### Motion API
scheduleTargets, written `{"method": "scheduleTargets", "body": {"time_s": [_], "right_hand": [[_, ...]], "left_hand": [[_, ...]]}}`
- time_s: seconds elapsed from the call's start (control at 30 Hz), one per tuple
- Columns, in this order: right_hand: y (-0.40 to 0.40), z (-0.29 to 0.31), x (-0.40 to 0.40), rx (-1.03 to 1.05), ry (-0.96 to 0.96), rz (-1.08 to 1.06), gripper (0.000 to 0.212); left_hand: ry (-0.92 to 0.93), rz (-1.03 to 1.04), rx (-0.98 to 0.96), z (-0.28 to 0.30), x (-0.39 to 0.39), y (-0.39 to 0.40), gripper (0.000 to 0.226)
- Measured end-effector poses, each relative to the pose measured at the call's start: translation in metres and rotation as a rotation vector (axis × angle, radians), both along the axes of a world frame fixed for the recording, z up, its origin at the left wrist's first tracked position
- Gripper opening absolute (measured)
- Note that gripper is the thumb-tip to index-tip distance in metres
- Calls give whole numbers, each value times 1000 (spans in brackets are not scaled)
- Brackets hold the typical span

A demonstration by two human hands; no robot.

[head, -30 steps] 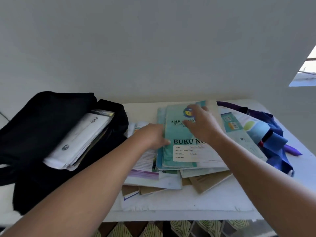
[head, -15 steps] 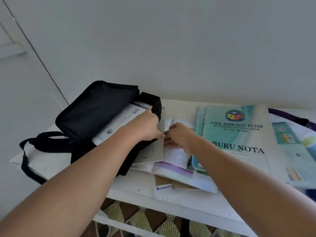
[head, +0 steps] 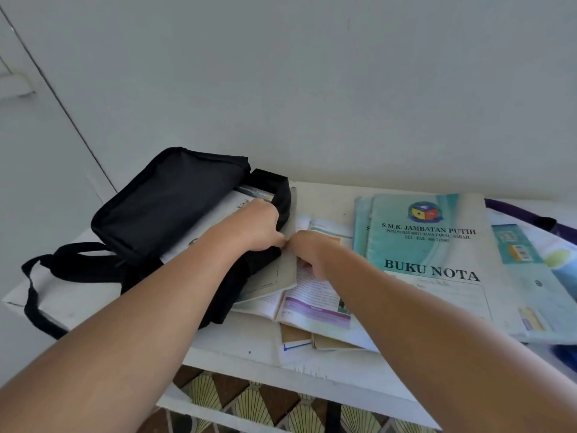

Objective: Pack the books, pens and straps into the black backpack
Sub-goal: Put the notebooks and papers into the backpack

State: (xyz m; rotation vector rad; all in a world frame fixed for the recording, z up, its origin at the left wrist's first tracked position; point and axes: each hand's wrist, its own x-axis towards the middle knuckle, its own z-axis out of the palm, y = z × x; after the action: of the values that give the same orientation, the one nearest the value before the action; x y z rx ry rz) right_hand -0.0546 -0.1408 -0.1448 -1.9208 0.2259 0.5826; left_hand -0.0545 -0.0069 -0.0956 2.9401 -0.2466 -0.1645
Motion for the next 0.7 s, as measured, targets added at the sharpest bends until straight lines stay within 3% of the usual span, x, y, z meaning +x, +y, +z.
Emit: {"method": "scheduleTargets", "body": {"time_s": [0.1,0.2,0.33,0.47,0.57,0.7], "right_hand": [[-20,10,-3,170,-20,-100,15],[-56,25,-7,236,-102,-156,3],[-122,52,-27,236,-147,-284,16],[-198,64,-56,207,-164,-426,14],[-243,54,-74,-20,-152,-479,8],[-277,27,-89,-576,-156,-379,36]], "left_hand": [[14,6,144,0,3,-7,33],[-122,-17,247,-4,3,-23,32],[-221,-36,-80,-11,4,-63,63],[-22,26,-212,-27,13,-111,84],[181,130,-231,-41,11,-143,103],[262,155,-209,-60,11,-165,111]]}}
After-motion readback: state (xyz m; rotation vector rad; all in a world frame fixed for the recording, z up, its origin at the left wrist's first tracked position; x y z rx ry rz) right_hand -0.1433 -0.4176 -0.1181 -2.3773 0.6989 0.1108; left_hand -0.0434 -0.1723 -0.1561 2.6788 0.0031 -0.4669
